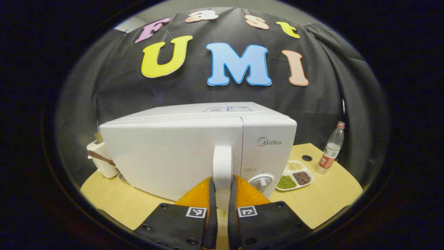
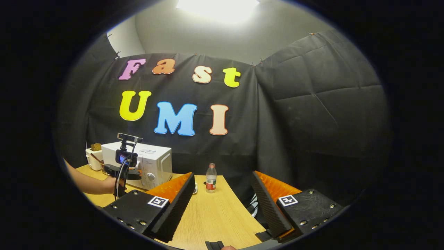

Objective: Open the microwave oven with the left hand, put the food in, and close the microwave oven.

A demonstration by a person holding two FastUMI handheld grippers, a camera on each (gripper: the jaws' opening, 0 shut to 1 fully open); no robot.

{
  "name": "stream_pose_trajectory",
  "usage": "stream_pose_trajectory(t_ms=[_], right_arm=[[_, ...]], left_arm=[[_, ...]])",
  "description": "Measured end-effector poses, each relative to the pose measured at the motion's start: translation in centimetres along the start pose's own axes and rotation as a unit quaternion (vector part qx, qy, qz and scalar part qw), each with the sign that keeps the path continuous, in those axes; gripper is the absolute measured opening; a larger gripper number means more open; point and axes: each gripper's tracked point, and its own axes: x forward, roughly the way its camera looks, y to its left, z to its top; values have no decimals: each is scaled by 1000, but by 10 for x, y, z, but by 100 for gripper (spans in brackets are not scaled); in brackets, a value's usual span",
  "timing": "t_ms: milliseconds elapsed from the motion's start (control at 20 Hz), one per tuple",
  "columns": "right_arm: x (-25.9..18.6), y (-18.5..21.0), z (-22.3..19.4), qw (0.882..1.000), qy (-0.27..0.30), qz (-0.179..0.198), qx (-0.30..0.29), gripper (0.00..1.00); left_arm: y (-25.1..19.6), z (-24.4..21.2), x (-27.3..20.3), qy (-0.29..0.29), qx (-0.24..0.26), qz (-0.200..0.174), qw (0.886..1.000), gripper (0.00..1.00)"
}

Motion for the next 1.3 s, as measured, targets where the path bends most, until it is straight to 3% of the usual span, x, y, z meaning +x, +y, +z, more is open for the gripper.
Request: stream_pose_trajectory(t_ms=[50, 200, 300, 750, 1300], right_arm=[[3, 3, 0, 1000, -1, 5, 2, 99], [7, 10, -1, 1000, -4, 21, 1, 99], [9, 16, 2, 999, -10, 33, 6, 99], [16, 69, -7, 993, -2, 110, 29, 99], [3, 160, 7, 978, -13, 206, 36, 99]], left_arm=[[-1, -1, -2, 2, 0, 4, 1000, 12], [5, -14, -15, 22, -18, 13, 999, 12], [10, -10, -38, -5, -13, 14, 1000, 11], [50, -42, -111, 8, -15, 8, 1000, 11], [129, -72, -186, 12, -20, 29, 999, 11]])
